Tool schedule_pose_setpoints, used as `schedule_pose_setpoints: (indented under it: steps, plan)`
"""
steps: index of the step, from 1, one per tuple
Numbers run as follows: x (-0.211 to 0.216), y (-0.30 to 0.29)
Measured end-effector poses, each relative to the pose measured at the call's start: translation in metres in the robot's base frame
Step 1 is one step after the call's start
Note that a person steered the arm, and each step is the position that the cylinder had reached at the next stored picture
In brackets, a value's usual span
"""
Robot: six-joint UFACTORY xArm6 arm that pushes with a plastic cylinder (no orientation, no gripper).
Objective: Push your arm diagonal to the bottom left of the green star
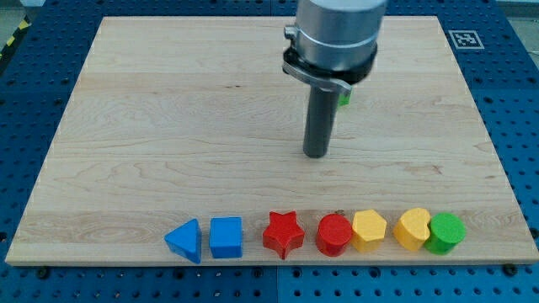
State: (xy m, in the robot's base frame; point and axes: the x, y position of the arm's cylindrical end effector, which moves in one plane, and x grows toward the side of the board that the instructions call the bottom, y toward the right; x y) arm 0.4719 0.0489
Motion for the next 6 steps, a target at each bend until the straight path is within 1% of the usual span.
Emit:
schedule_pose_setpoints:
  steps: [3, 6]
  plan:
    - [-0.055, -0.028]
    - [-0.057, -0.029]
